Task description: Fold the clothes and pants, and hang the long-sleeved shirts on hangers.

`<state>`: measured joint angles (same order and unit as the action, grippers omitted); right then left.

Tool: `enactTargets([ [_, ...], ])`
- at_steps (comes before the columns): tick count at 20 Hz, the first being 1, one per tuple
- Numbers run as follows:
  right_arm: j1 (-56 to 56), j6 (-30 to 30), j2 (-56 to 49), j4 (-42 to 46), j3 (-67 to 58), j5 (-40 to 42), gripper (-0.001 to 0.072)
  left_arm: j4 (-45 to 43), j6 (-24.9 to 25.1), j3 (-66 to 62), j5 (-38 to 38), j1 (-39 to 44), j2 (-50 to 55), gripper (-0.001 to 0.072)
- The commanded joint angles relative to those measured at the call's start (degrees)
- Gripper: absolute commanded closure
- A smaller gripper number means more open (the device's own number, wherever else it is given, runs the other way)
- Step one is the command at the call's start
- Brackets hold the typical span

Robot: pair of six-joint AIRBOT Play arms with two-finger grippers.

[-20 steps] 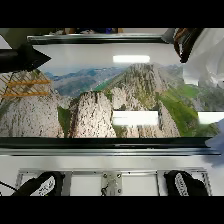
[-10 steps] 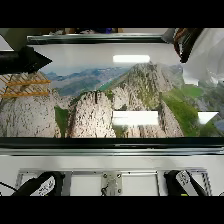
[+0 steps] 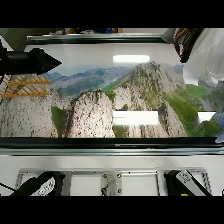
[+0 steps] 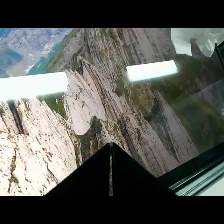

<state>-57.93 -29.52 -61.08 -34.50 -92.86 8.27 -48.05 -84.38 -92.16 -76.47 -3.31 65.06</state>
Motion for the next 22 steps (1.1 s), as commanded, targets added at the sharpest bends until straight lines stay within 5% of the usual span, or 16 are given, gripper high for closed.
enactTargets([
  [1,0.66,-3.34,-0.35,-8.02,1.84,6.45,0.0695,0.00,-0.02,-0.02,0.20,0.52,-0.04,0.0686],
  [6,6.16,-22.25,-0.24,-14.75,3.08,15.13,0.0694,0.04,-0.04,-0.02,0.57,0.46,-0.04,0.0686],
  [15,8.74,-23.06,1.55,-14.67,3.08,15.34,0.0672,0.07,-0.02,-0.04,1.27,0.46,-0.04,0.0686],
  [16,8.74,-23.02,2.19,-14.67,3.08,15.32,0.0530,0.07,-0.02,-0.02,1.27,0.46,-0.04,0.0687],
  [17,8.74,-23.04,2.75,-14.67,3.08,15.34,0.0276,0.04,-0.02,-0.04,1.27,0.46,-0.04,0.0687],
  [18,8.74,-23.02,3.32,-14.67,3.08,15.34,0.0148,0.04,-0.02,-0.04,1.25,0.46,-0.04,0.0686],
  [22,9.64,-22.80,7.32,-14.86,3.08,15.43,0.0130,0.04,-0.02,-0.04,1.20,0.46,-0.04,0.0686],
])
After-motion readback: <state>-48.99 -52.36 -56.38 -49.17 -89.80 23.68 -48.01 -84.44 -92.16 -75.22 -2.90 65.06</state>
